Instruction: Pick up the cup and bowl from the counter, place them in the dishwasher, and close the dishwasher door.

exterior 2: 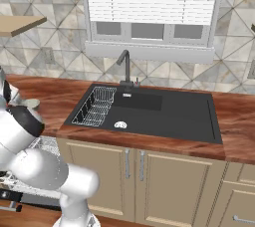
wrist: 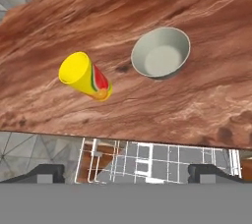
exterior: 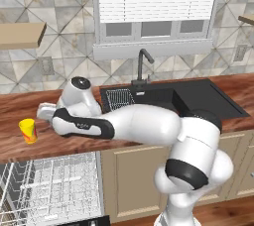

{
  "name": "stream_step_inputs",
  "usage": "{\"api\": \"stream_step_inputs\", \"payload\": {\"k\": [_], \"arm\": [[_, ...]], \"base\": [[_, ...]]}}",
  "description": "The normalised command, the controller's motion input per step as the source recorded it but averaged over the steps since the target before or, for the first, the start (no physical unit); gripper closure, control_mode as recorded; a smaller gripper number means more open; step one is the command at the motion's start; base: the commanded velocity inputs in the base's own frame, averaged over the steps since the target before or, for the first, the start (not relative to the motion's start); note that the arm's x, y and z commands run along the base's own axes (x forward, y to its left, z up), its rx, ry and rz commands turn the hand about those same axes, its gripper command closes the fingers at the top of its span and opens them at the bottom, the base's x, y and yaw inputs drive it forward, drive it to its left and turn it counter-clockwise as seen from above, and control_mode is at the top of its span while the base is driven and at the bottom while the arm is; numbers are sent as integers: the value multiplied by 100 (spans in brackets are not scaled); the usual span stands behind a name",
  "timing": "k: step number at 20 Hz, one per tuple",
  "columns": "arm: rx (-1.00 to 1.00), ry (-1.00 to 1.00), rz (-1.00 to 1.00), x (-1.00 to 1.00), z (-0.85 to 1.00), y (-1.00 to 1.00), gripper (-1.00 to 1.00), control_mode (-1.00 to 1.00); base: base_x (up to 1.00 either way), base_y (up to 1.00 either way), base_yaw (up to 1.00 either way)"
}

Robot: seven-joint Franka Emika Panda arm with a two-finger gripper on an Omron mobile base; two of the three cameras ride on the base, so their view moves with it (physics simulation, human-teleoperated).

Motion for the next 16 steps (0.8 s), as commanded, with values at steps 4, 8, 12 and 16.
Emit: {"api": "stream_step_inputs", "payload": {"k": [4, 8, 12, 16], "arm": [[0, 0, 0, 22, -17, 42, -100, -100], [0, 0, 0, 24, -9, 36, -100, -100], [0, 0, 0, 29, -4, 32, -100, -100], [0, 0, 0, 33, -6, 29, -100, -100]], "base": [[0, 0, 0], [0, 0, 0], [0, 0, 0], [0, 0, 0]]}}
